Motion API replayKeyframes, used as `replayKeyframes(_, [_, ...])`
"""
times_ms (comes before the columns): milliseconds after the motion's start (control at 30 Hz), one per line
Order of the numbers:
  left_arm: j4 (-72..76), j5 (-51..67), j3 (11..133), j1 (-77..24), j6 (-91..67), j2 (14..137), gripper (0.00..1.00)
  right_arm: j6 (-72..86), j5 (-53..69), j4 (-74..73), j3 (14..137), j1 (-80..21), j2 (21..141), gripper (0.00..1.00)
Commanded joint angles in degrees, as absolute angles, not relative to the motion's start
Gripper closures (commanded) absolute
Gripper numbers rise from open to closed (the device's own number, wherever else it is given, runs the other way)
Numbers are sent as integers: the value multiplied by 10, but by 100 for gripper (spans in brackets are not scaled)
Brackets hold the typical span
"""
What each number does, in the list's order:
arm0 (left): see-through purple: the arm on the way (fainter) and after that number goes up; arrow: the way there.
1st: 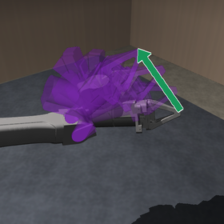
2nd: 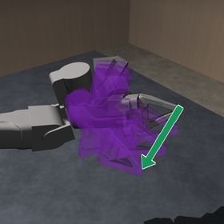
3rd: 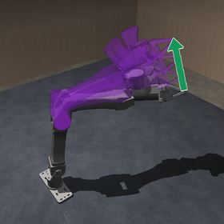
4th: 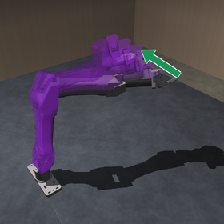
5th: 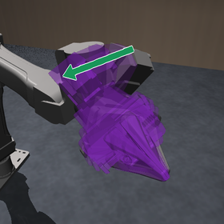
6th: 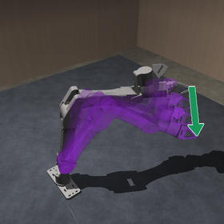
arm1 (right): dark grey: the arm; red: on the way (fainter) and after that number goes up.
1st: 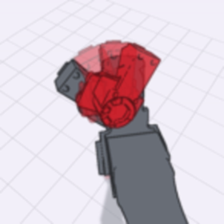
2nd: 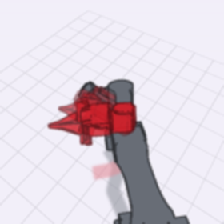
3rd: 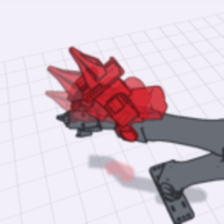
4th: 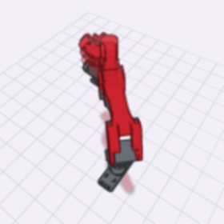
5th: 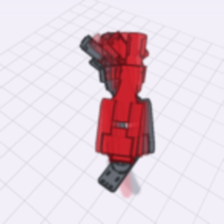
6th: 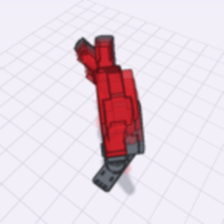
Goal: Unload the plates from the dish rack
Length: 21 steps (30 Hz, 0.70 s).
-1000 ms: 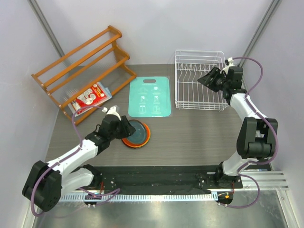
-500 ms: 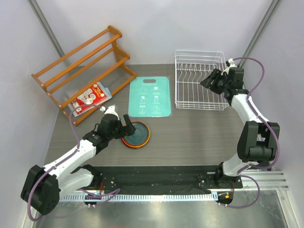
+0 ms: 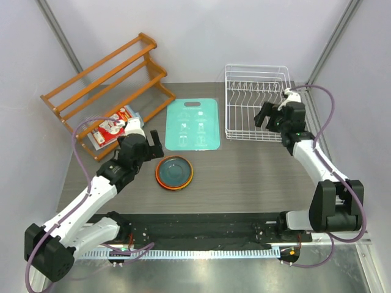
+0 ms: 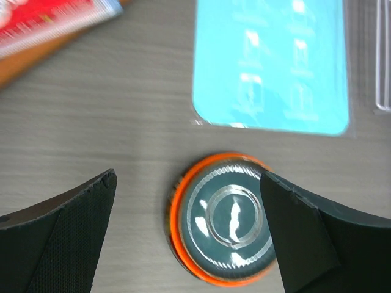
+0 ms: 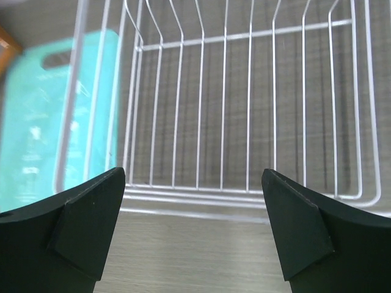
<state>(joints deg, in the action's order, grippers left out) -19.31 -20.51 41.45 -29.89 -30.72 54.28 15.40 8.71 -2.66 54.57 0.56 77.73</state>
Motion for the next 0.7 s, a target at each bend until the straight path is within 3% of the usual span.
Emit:
replayKeyframes(0, [-137, -317, 442, -301, -243, 556, 1, 96, -64, 57, 488, -60, 740, 0])
replayKeyframes(333, [-21, -361, 417, -301, -187, 606, 1, 73, -225, 208, 324, -148, 684, 0])
replayKeyframes(667, [23, -367, 378, -300, -157, 577, 0, 52, -252, 193, 345, -170, 683, 0])
